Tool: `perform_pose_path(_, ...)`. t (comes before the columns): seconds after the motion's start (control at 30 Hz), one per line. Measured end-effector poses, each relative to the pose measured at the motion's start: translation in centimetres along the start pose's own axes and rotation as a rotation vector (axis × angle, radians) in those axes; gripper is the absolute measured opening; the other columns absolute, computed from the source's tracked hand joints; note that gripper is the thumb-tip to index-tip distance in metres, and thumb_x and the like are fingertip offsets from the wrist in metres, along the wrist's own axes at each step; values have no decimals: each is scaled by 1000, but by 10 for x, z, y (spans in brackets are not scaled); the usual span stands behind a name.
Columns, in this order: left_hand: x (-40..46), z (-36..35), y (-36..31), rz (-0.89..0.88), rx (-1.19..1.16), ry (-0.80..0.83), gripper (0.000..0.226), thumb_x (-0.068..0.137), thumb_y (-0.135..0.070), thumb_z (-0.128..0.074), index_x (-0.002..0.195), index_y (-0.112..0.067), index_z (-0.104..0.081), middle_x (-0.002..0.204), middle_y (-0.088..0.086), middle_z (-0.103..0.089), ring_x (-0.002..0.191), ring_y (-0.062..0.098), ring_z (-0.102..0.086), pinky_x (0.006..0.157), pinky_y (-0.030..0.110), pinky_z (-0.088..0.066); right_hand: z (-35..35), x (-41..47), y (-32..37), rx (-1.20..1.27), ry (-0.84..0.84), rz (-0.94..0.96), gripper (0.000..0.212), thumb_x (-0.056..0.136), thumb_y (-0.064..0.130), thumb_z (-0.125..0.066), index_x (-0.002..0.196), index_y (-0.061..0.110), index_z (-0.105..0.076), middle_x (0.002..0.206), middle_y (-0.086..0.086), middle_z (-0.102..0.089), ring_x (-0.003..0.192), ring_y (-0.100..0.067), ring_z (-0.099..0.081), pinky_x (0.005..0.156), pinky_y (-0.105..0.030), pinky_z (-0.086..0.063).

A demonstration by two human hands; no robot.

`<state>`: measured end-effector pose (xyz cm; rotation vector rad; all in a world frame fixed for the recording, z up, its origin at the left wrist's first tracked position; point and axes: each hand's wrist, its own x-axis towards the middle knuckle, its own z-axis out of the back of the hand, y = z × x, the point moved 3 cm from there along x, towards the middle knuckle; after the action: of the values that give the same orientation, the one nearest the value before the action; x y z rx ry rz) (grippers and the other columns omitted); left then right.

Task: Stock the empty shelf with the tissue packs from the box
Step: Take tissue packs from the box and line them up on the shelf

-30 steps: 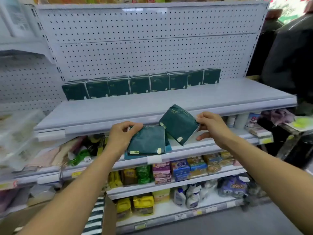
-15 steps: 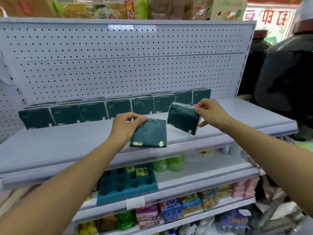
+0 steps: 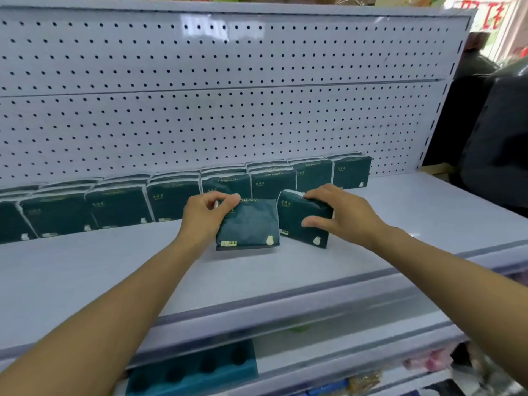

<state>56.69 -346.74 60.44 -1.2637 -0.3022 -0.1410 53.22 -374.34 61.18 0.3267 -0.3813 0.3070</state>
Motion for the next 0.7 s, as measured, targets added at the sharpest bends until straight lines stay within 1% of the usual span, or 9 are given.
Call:
perform_pose_path(0.07, 6, -8, 0, 8, -2, -3, 13, 83, -39, -75, 80, -26, -76, 84, 3, -70, 78, 16, -60, 71, 33, -51, 0, 5, -6, 31, -1, -6, 47, 84, 42, -70, 127, 34, -54, 118, 14, -58, 99, -11, -57, 80, -31, -49)
perform_pose_path(0.13, 11, -15, 0, 16, -2, -3, 12, 83, -39, -74, 80, -27, -75, 82, -4, -71, 79, 15, -63, 71, 31, -52, 5, 10, -18, 91, -27, -45, 46, 84, 33, -72, 127, 35, -55, 117, 18, -59, 101, -9, -56, 85, -32, -49)
perform_pose_path(0.2, 14, -23, -2, 17, 10, -6, 12, 84, -39, -74, 81, -28, -76, 81, -9, -72, 81, 15, -65, 71, 30, -53, 11, 16, -36, 93, -26, -88, 46, 85, 30, -72, 128, 35, -56, 111, 22, -55, 99, -3, -50, 86, -29, -47)
perform_pose_path(0.3, 18, -36, -4, 6, 36, -18, 14, 83, -41, -74, 83, -28, -77, 83, -7, -73, 85, 21, -67, 77, 38, -55, 18, 27, -63, 52, -21, -90, 42, 87, 27, -70, 127, 33, -58, 108, 23, -49, 101, -2, -46, 85, -30, -46)
perform_pose_path(0.37, 21, -45, -8, 11, 44, -27, 14, 83, -41, -73, 83, -28, -77, 84, -3, -73, 88, 25, -66, 79, 40, -55, 17, 36, -79, 10, -32, -58, 41, 89, 27, -68, 127, 32, -57, 116, 19, -54, 111, -5, -46, 83, -29, -44)
perform_pose_path(0.43, 26, -54, -11, 22, 45, -43, 14, 84, -41, -73, 83, -28, -77, 85, 1, -73, 87, 27, -66, 76, 38, -55, 11, 47, -93, -26, -52, -27, 41, 90, 26, -66, 129, 29, -55, 130, 13, -53, 122, -9, -43, 83, -27, -42)
perform_pose_path(0.53, 32, -65, -16, 43, 48, -78, 15, 84, -40, -74, 85, -26, -77, 84, 1, -72, 86, 26, -65, 72, 34, -54, -1, 62, -105, -43, -83, -18, 43, 92, 24, -63, 135, 27, -52, 144, 9, -45, 132, -12, -37, 90, -35, -47)
perform_pose_path(0.6, 35, -70, -17, 57, 45, -100, 14, 83, -40, -74, 84, -26, -77, 85, 0, -73, 88, 27, -66, 76, 38, -55, -9, 71, -111, -45, -99, -9, 45, 94, 25, -61, 137, 27, -50, 149, 8, -40, 137, -13, -33, 92, -41, -51)
perform_pose_path(0.7, 37, -75, -17, 64, 48, -132, 14, 83, -40, -74, 84, -27, -77, 85, 1, -73, 90, 27, -66, 77, 39, -56, -21, 84, -115, -57, -125, 32, 46, 94, 25, -60, 139, 25, -48, 151, 8, -36, 141, -14, -30, 91, -43, -52)
